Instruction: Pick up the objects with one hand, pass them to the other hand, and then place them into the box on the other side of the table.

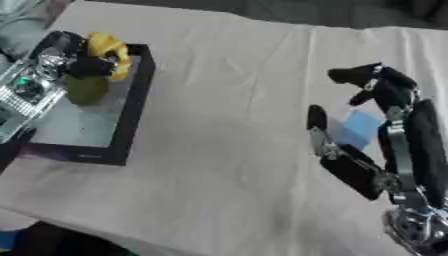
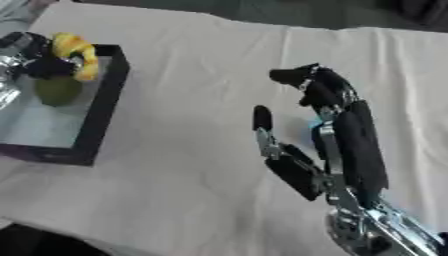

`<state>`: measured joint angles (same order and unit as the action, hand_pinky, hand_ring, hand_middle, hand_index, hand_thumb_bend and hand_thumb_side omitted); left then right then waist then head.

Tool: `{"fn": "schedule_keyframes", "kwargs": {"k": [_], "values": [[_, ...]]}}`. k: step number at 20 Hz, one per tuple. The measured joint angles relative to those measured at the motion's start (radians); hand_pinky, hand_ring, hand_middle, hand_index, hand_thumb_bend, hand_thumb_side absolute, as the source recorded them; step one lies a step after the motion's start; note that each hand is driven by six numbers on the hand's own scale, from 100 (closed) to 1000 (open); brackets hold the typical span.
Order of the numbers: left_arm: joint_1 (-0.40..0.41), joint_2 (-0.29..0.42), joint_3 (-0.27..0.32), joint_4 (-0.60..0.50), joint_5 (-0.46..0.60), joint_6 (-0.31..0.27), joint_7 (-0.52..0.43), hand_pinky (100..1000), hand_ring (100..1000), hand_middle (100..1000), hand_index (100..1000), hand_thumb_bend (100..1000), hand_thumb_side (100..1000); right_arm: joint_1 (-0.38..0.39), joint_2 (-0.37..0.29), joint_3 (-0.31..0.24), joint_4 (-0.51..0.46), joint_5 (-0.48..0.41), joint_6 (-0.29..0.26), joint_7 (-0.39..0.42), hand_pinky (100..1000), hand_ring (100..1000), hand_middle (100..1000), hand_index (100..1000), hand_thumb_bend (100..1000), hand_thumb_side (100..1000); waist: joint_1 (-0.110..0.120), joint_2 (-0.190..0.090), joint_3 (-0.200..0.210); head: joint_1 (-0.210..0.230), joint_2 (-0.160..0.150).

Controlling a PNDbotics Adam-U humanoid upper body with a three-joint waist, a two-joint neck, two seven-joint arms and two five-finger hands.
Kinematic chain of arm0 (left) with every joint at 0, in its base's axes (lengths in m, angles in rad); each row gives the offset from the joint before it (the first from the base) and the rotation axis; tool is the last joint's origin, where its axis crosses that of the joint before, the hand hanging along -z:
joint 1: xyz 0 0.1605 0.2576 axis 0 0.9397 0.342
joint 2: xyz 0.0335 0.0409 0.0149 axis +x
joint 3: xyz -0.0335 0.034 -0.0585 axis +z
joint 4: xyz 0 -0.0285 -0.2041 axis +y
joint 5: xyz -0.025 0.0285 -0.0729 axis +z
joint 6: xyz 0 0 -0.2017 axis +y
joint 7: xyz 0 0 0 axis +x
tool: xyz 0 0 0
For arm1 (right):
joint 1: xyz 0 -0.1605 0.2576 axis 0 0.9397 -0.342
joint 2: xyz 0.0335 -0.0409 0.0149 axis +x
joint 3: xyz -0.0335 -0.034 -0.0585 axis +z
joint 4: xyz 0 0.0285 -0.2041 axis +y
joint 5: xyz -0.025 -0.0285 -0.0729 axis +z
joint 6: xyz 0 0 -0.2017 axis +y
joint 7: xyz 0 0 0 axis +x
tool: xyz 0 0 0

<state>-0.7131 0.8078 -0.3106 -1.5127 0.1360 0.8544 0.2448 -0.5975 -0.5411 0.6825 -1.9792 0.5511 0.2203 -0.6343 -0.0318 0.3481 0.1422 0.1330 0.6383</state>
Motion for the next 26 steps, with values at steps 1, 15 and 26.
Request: {"fn": "schedule_keyframes", "kwargs": {"k": [1,15,26], "values": [[0.005,0.002,0.0,0.006,0.003,0.0,0.0,834,820,731,815,100,265,0.0,0.0,0.0,0.0,0.0,0.0,0.0,477,717,609,734,206,100,0.0,0.0,0.0,0.001,0.0],[0.021,0.009,0.0,0.019,-0.151,0.037,-0.039,888,850,748,844,301,462,0.002,0.0,0.0,0.0,0.0,-0.001,0.001,482,718,612,735,215,100,0.005,-0.001,-0.005,-0.002,0.001],[0.027,0.014,0.018,-0.055,-0.192,0.042,-0.044,813,792,707,789,100,517,0.01,-0.001,-0.005,0.0,-0.01,0.001,-0.002,462,722,622,741,124,100,0.006,-0.006,-0.005,-0.028,0.007]]}}
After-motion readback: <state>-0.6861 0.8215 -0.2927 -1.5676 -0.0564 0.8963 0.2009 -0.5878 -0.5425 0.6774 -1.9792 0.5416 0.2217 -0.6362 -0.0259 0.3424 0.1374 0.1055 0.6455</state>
